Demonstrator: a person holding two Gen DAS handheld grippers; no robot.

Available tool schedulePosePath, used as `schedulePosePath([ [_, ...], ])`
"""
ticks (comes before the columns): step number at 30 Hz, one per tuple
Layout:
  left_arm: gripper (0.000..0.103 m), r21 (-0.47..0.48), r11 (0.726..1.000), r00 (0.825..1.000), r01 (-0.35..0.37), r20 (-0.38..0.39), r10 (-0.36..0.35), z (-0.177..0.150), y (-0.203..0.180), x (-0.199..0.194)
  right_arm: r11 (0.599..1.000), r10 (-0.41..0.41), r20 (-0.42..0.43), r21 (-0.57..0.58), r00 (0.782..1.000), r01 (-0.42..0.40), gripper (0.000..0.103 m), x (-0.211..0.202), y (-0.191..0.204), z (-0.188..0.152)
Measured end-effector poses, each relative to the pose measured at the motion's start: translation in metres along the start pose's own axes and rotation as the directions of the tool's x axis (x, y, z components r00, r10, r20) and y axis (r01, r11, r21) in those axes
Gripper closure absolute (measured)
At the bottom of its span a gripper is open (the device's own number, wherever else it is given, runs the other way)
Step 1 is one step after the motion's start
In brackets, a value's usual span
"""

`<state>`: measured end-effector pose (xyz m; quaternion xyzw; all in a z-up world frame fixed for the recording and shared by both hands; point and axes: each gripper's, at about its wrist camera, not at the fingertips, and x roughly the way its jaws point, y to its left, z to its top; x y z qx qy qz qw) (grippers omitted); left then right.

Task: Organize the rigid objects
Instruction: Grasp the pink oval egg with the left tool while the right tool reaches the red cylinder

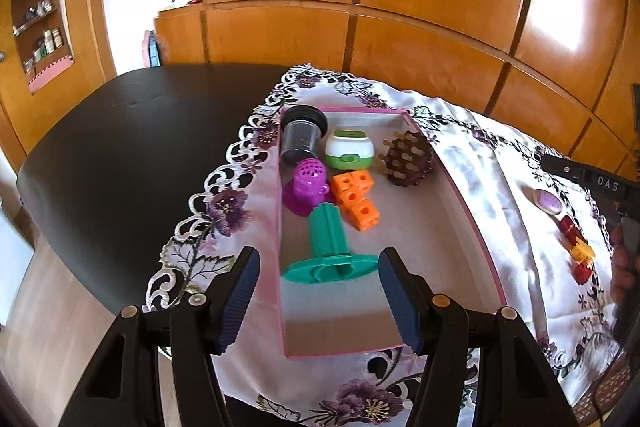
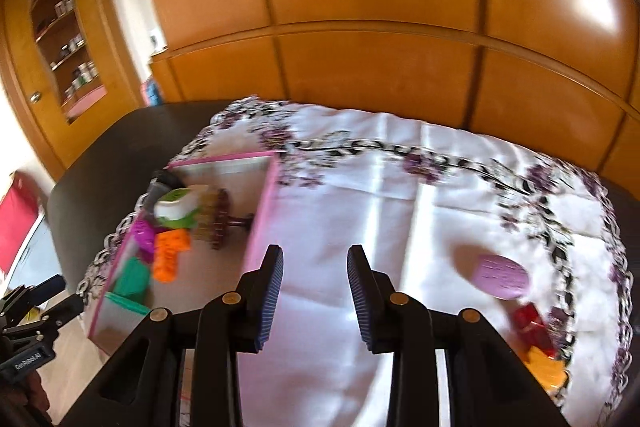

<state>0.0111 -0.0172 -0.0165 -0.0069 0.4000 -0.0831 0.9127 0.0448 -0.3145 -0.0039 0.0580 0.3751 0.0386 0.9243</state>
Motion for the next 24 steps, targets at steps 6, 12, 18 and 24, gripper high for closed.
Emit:
schedulePosePath([
  [6,0.040,0.034,0.999,1.000,0.010,-0.007,-0.009,0.000,-0.012,0.002,0.992,-0.100,0.016,0.077,0.995,0.099,0.070,-0.016,-0.057,-0.001],
  [12,0.040,0.064,0.998,1.000,0.019,-0.020,-0.018,0.001,-0.025,0.006,0.959,-0.229,0.033,0.179,0.973,0.219,0.070,-0.039,-0.124,-0.002],
  [18,0.040,0.099,0.995,0.999,0.019,-0.032,-0.016,0.005,-0.040,0.011,0.862,-0.371,0.005,0.373,0.928,0.343,0.069,-0.049,-0.197,-0.030],
  [24,0.040,0.138,0.990,0.998,0.041,-0.046,-0.035,0.009,-0.060,0.016,0.786,-0.345,-0.027,0.538,0.938,0.305,0.069,-0.053,-0.233,-0.040],
])
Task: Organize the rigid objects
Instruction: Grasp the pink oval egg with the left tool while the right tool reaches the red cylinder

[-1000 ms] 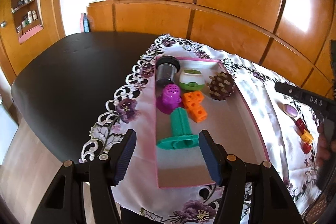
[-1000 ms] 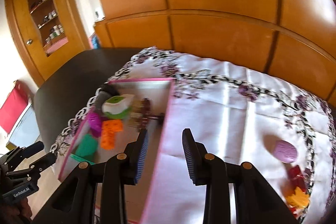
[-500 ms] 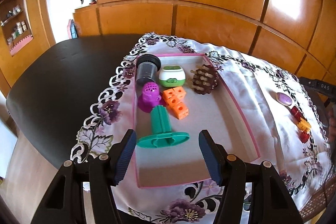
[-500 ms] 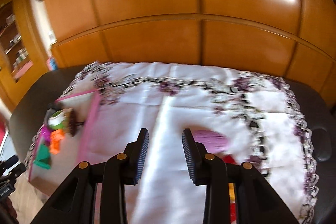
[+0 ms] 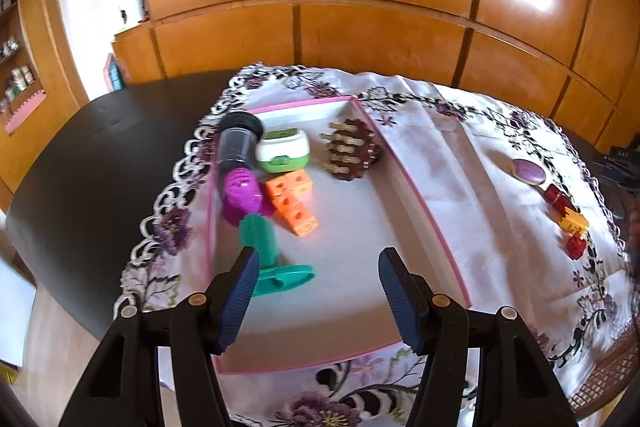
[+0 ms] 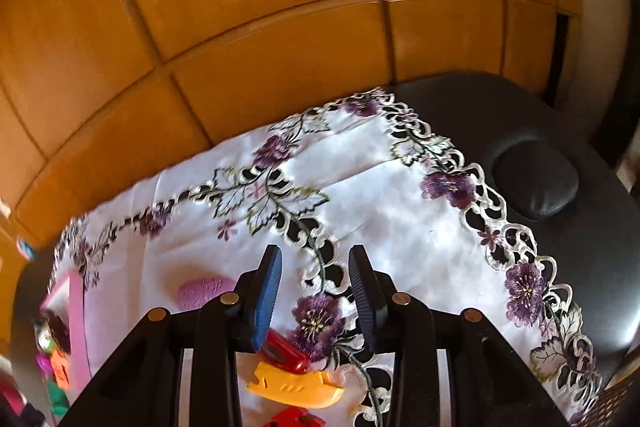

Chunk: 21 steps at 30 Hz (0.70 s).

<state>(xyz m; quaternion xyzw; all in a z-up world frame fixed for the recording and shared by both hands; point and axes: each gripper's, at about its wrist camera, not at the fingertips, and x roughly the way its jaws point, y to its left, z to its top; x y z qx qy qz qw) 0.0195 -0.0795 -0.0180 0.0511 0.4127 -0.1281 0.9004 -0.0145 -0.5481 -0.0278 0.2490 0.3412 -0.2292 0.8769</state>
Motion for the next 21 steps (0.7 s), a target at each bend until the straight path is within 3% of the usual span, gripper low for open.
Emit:
schedulePosePath([
  [6,0.040,0.037,0.998,0.998,0.058,-0.011,-0.058,0.014,-0.024,0.007,1.000,-0.005,-0.016,-0.008,1.000,0.005,0.069,0.002,0.004,-0.002],
  [12,0.040,0.153,0.975,0.987,0.160,-0.010,-0.160,0.036,-0.073,0.011,0.999,-0.002,-0.025,0.037,1.000,0.003,0.069,0.004,-0.005,-0.002],
  [15,0.039,0.220,0.955,0.980,0.200,-0.039,-0.196,0.043,-0.102,0.022,0.999,-0.002,-0.031,0.051,1.000,0.003,0.069,0.004,-0.008,-0.002],
  [17,0.032,0.275,0.936,0.975,0.221,-0.053,-0.215,0.050,-0.128,0.033,0.998,0.004,-0.035,0.055,0.999,-0.002,0.069,0.005,-0.008,-0.002],
  [21,0.027,0.403,0.879,0.966,0.256,-0.084,-0.243,0.060,-0.177,0.056,0.998,0.019,-0.047,0.059,0.999,-0.016,0.068,0.007,-0.008,-0.003],
])
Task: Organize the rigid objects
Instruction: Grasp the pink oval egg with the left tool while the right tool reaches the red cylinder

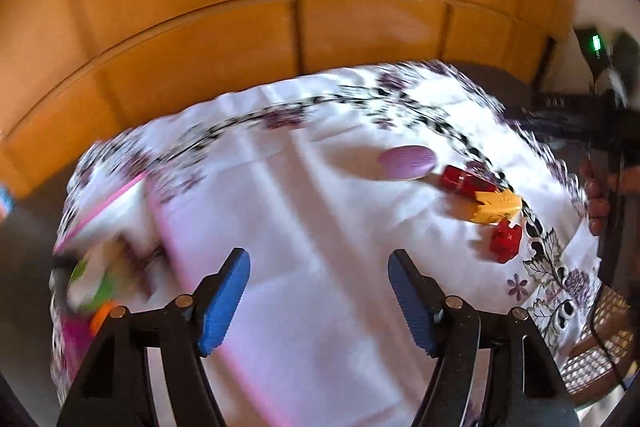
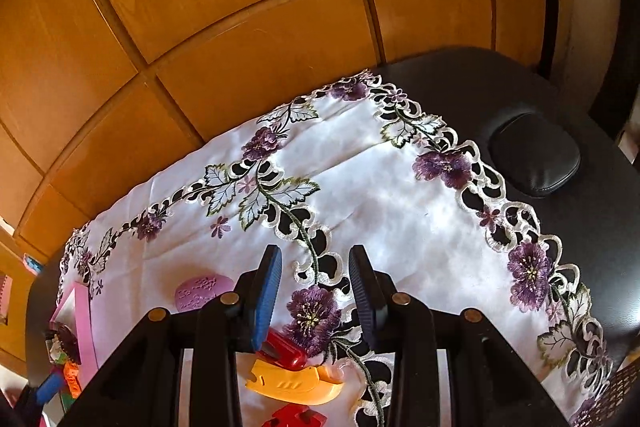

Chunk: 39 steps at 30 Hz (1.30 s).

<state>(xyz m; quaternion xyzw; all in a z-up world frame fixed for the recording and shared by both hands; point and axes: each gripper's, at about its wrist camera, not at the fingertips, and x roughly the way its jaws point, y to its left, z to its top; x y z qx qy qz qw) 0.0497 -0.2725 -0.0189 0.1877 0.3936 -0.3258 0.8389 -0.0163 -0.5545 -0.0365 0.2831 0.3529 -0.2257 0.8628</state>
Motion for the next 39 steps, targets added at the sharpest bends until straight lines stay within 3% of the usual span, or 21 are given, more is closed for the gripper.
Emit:
schedulePosePath([
  [3,0.025,0.136,0.990,0.999,0.032,-0.032,-0.027,0.022,-0.025,0.032,1.000,0.012,-0.012,0.010,1.000,-0.012,0.068,0.002,-0.001,0.001],
  [10,0.022,0.276,0.958,0.993,0.081,-0.103,-0.054,0.058,-0.054,0.088,0.997,0.053,-0.062,0.051,0.997,-0.049,0.067,0.009,-0.007,0.000],
  [23,0.017,0.513,0.842,0.980,0.167,-0.176,-0.087,0.087,-0.088,0.148,0.985,0.135,-0.120,0.127,0.984,-0.120,0.067,0.019,-0.016,0.000],
  [25,0.018,0.499,0.849,0.978,0.175,-0.188,-0.091,0.089,-0.088,0.156,0.984,0.138,-0.122,0.133,0.983,-0.122,0.067,0.020,-0.016,0.000],
  [26,0.025,0.470,0.860,0.973,0.197,-0.203,-0.112,0.091,-0.086,0.160,0.983,0.139,-0.123,0.137,0.983,-0.122,0.067,0.020,-0.017,0.000],
  [27,0.048,0.427,0.872,0.962,0.240,-0.224,-0.156,0.093,-0.084,0.161,0.983,0.138,-0.123,0.140,0.983,-0.121,0.067,0.020,-0.017,0.000],
  [29,0.059,0.364,0.893,0.953,0.265,-0.238,-0.186,0.094,-0.080,0.160,0.983,0.136,-0.124,0.144,0.983,-0.118,0.067,0.021,-0.019,0.001],
  [34,0.059,0.250,0.937,0.958,0.244,-0.215,-0.192,0.075,-0.073,0.146,0.982,0.130,-0.125,0.155,0.984,-0.110,0.067,0.021,-0.022,0.000],
  [39,0.059,0.140,0.979,0.972,0.151,-0.199,-0.121,0.042,-0.062,0.118,0.985,0.116,-0.140,0.146,0.983,-0.096,0.067,0.024,-0.021,-0.002],
])
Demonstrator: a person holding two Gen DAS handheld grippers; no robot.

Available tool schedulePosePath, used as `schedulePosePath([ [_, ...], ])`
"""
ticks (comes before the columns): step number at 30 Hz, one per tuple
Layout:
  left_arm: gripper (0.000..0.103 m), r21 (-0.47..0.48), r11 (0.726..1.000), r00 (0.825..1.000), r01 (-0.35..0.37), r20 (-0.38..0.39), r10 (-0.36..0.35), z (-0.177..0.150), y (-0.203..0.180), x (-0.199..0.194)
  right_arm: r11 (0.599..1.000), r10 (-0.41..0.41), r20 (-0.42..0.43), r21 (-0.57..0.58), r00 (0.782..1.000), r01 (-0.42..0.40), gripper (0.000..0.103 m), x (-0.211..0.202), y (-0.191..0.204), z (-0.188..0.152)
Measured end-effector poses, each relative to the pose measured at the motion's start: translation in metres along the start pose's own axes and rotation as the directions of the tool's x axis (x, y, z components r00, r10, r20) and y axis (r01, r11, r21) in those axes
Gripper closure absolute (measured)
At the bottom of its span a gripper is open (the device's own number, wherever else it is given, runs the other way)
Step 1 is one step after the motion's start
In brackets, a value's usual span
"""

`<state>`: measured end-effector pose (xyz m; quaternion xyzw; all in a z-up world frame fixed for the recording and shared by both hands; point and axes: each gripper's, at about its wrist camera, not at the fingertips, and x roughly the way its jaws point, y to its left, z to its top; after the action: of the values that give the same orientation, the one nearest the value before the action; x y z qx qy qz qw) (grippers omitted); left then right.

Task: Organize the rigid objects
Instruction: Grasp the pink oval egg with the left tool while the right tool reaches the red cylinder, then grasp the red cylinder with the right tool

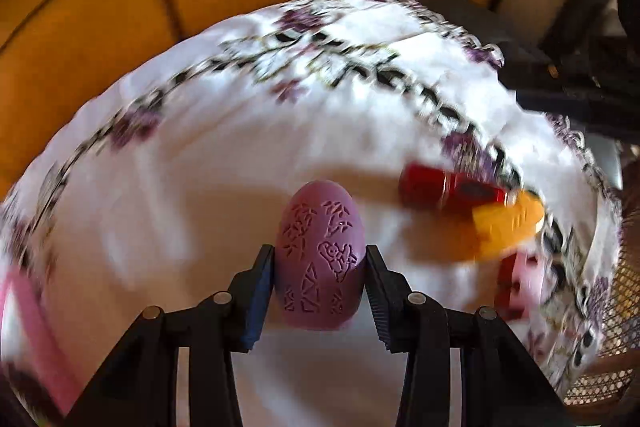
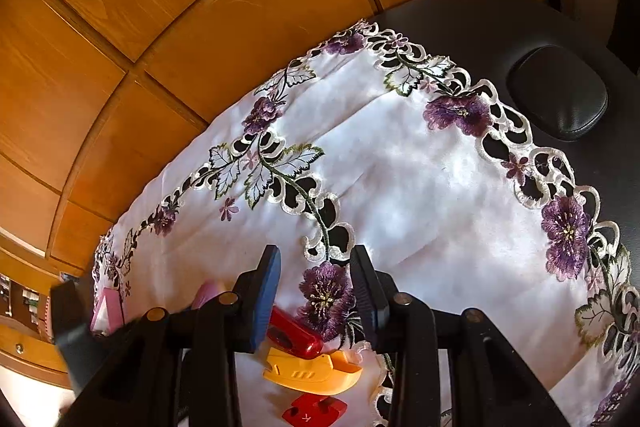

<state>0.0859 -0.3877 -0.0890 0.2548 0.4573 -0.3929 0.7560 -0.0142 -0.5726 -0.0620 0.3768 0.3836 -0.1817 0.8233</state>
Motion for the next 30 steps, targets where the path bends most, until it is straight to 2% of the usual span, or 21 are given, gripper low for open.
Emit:
schedulePosePath([
  [4,0.059,-0.065,0.996,0.998,-0.062,0.021,0.063,-0.041,-0.003,-0.021,1.000,-0.008,-0.023,-0.029,1.000,0.008,0.067,0.005,0.005,-0.003],
  [7,0.059,-0.132,0.989,0.995,-0.066,0.066,0.075,-0.073,-0.002,-0.036,0.998,-0.018,-0.048,-0.061,0.999,0.015,0.067,0.010,0.010,-0.006],
  [11,0.059,-0.181,0.981,0.988,-0.065,0.127,0.089,-0.095,-0.002,-0.042,0.993,-0.017,-0.097,-0.117,0.995,0.005,0.067,0.020,0.020,-0.012],
  [18,0.059,-0.196,0.979,0.977,-0.060,0.190,0.097,-0.104,-0.004,-0.043,0.967,-0.061,-0.166,-0.255,0.984,0.017,0.067,0.038,0.042,-0.027],
  [21,0.059,-0.194,0.979,0.974,-0.063,0.200,0.103,-0.105,-0.005,-0.042,0.946,-0.099,-0.172,-0.321,0.980,0.039,0.067,0.045,0.052,-0.034],
  [25,0.059,-0.201,0.978,0.972,-0.052,0.214,0.096,-0.108,-0.003,-0.042,0.929,-0.101,-0.181,-0.368,0.978,0.028,0.063,0.048,0.060,-0.039],
  [30,0.059,-0.204,0.978,0.969,-0.050,0.226,0.097,-0.109,-0.004,-0.042,0.889,-0.130,-0.180,-0.457,0.975,0.034,0.059,0.056,0.073,-0.048],
])
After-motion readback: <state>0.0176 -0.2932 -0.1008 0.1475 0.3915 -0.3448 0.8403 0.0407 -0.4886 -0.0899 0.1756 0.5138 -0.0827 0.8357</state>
